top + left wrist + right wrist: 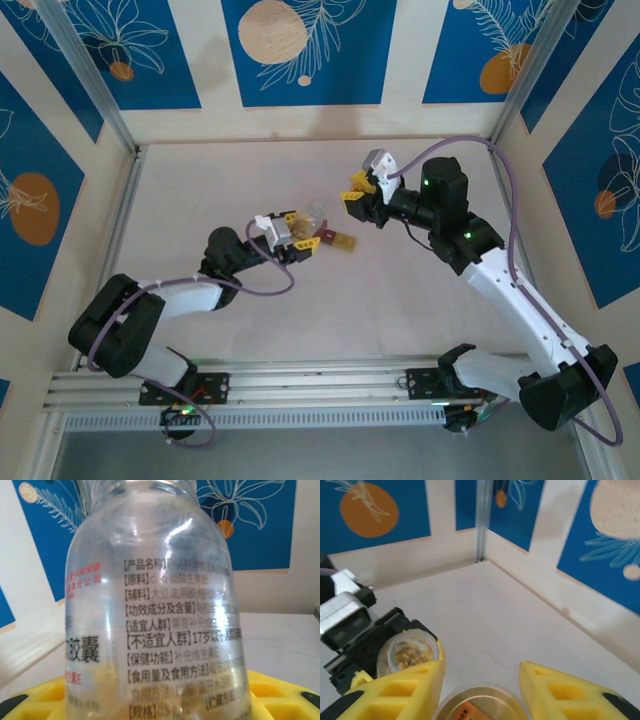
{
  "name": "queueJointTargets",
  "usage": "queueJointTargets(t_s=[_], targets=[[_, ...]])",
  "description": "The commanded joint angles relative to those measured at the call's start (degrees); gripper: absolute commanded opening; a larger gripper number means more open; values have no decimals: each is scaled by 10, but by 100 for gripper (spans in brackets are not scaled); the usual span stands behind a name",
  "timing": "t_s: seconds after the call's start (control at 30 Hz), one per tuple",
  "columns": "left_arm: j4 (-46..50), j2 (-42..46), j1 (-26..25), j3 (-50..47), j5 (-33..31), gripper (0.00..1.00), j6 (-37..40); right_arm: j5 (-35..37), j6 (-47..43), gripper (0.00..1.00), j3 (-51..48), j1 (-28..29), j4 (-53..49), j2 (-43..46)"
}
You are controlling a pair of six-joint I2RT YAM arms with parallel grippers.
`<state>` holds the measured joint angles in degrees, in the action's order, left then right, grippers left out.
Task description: Sort the pills into containers
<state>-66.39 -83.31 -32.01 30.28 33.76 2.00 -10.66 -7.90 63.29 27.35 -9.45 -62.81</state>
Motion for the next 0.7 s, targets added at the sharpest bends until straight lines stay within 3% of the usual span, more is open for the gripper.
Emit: queueJointTargets(t_s=[0.0, 0.13, 0.3, 0.67], targets=[[27, 19, 2, -12, -40, 0, -3, 65, 69, 0, -58, -1, 65, 27], [81, 37, 0, -21, -62, 0, 6, 108, 98, 0, -133, -1, 124, 55], [256, 51, 1, 10, -105, 0, 43, 134, 101, 0, -206, -1, 180, 81], [394, 9, 1, 58, -119, 0, 101, 158, 120, 0, -293, -13, 281, 72]])
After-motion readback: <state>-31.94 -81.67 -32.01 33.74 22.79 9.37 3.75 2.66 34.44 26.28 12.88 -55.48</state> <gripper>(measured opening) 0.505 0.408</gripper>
